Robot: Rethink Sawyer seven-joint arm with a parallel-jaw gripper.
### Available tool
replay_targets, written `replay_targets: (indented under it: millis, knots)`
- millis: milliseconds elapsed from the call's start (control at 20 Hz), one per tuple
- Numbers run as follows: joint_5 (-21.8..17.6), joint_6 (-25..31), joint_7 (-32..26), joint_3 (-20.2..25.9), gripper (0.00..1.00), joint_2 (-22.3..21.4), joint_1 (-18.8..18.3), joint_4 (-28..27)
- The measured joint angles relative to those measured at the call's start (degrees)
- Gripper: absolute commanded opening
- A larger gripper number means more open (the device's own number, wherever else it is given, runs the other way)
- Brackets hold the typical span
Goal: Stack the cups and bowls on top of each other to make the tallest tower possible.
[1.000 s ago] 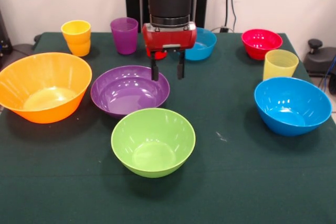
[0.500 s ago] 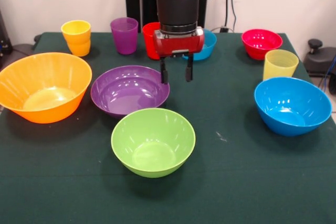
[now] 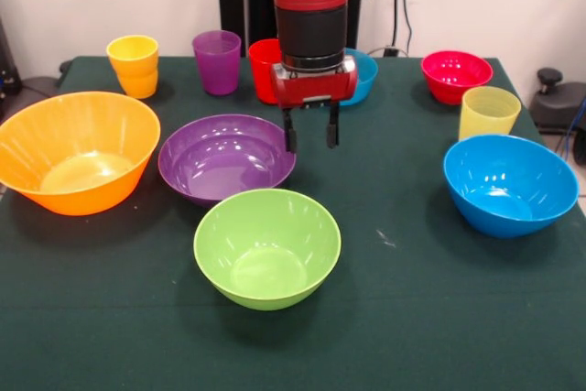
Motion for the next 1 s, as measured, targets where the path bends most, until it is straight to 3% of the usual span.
replay_targets:
  millis: [450, 1000]
  knots:
    - [0.0, 0.0, 0.0, 0.6, 1.0, 1.1, -2.4, 0.0]
    - [0.0, 0.0, 0.0, 2.4, 1.0, -0.7, -5.4, 0.0]
